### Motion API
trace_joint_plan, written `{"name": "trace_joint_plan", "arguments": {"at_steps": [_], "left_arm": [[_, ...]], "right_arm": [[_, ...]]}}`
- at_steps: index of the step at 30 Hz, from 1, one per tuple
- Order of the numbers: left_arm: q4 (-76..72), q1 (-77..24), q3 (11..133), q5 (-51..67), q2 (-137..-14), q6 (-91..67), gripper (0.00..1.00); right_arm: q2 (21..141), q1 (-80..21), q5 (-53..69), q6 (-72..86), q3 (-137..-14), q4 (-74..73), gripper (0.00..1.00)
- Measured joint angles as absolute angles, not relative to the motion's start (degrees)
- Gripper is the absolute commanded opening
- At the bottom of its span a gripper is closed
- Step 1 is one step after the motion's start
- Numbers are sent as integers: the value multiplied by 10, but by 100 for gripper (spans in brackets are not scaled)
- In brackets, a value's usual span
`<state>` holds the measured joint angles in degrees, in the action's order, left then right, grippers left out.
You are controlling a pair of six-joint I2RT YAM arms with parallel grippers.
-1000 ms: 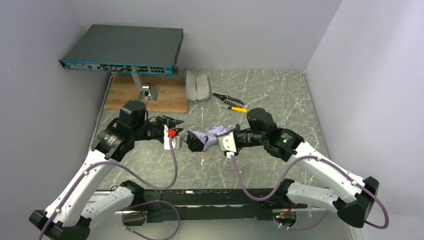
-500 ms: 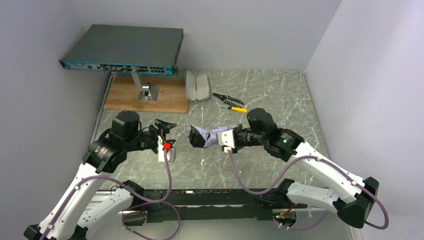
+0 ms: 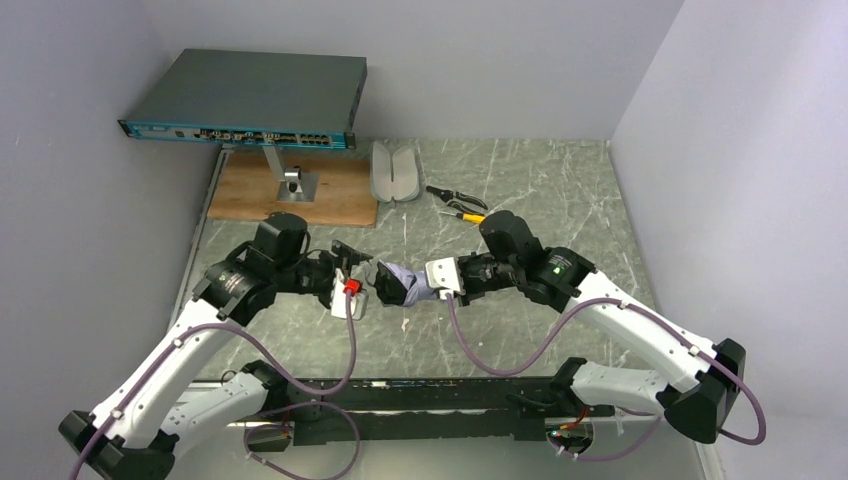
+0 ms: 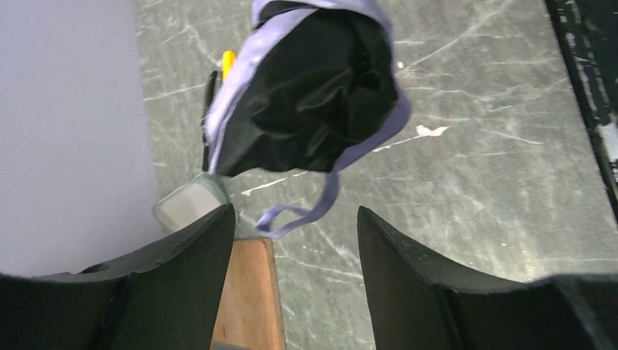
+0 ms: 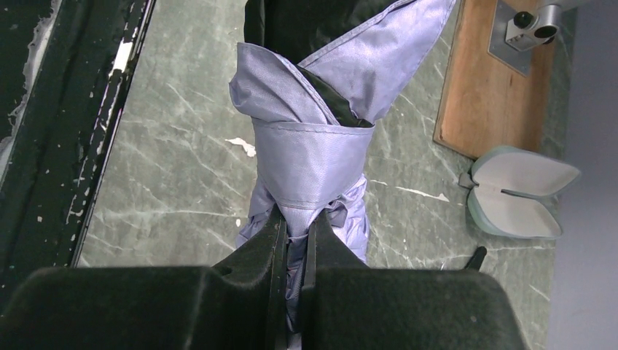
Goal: Open the umbrella
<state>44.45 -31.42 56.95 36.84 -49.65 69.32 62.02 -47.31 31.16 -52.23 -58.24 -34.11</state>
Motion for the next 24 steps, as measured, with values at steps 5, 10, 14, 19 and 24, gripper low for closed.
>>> {"name": "trace_joint_plan", "arguments": {"at_steps": [5, 10, 14, 19, 24], "left_arm": [[474, -331, 572, 370, -517, 715, 61], [464, -338, 572, 362, -520, 709, 2], [448, -346, 572, 336, -525, 679, 0], [370, -330, 534, 285, -476, 609, 0], [343, -217, 517, 277, -423, 568, 0]], "right_arm": [[622, -473, 314, -510, -589, -342, 0], [622, -472, 315, -505, -589, -342, 0], [622, -462, 314, -505, -588, -343, 0], [623, -413, 319, -516, -564, -345, 0], [633, -281, 343, -561, -521, -380, 0]]}}
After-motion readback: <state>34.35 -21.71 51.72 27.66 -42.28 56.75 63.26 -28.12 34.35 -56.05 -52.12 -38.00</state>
